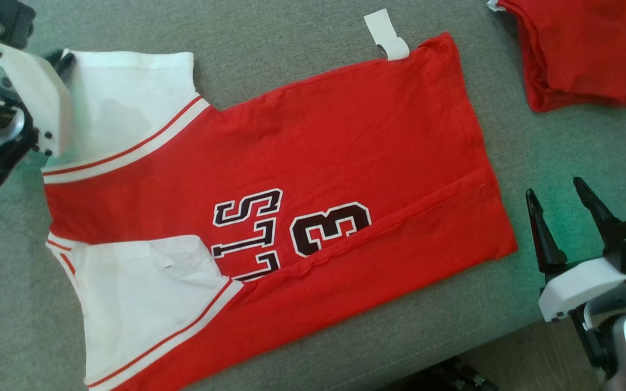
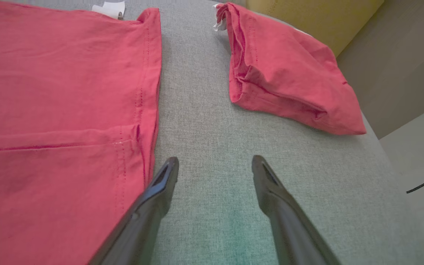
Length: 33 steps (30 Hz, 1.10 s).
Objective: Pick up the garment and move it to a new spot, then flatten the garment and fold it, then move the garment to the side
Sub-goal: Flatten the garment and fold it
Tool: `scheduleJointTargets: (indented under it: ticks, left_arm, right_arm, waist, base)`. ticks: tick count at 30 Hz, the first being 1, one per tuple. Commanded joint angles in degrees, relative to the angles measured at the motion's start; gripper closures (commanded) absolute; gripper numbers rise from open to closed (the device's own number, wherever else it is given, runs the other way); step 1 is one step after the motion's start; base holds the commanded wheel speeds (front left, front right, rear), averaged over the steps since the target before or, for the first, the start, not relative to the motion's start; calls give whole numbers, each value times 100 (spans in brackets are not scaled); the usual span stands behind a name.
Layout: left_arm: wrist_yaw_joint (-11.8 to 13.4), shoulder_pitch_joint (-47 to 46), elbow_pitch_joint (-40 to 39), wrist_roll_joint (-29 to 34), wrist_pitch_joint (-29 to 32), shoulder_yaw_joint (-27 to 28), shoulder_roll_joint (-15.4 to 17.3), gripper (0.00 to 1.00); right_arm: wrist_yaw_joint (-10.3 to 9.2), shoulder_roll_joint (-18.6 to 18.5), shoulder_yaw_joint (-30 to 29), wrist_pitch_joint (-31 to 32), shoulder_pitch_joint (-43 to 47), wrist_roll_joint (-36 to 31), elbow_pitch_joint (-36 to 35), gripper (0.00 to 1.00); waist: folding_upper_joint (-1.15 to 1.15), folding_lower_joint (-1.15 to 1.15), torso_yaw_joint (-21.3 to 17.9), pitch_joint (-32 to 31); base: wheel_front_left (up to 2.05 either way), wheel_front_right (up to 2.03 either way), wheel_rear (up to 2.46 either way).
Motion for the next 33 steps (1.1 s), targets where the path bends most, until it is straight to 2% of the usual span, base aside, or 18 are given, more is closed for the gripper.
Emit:
scheduleJointTargets:
  ticks: [1, 9, 18, 21, 26, 33]
  left_arm:
    - [10, -268, -45, -60, 19, 174, 289, 100]
    - [10, -499, -23, -131, -320, -175, 306, 100]
    - [10, -700, -259, -146, -933, -619, 106, 100]
    - [10, -828, -371, -141, -1052, -782, 39, 100]
    - [10, -988, -524, -122, -1284, -1034, -91, 100]
    - [10, -1161, -731, -149, -1513, -1359, -165, 100]
  right_arm:
    - [36, -80, 73, -44, -24, -41, -153, 0]
    - [36, -82, 84, 41, -97, -2, -201, 0]
    - [36, -382, 439, 432, -817, 555, -149, 0]
    - [36, -517, 565, 635, -1201, 779, 60, 0]
    - [36, -622, 757, 1331, -1776, 1052, 563, 0]
    - [36, -660, 891, 1992, -2575, 1321, 1361, 0]
  waist:
    - [0, 0, -5, -8]
    - [0, 0, 81, -116]
    - [0, 0, 529, -250]
    - [0, 0, 749, -266]
    - [0, 0, 1087, -337]
    - [0, 0, 1350, -387]
  base:
    - [0, 0, 0]
    - [0, 0, 0]
    - [0, 0, 0]
    - [0, 0, 0]
    - [0, 0, 0]
    - [0, 0, 0]
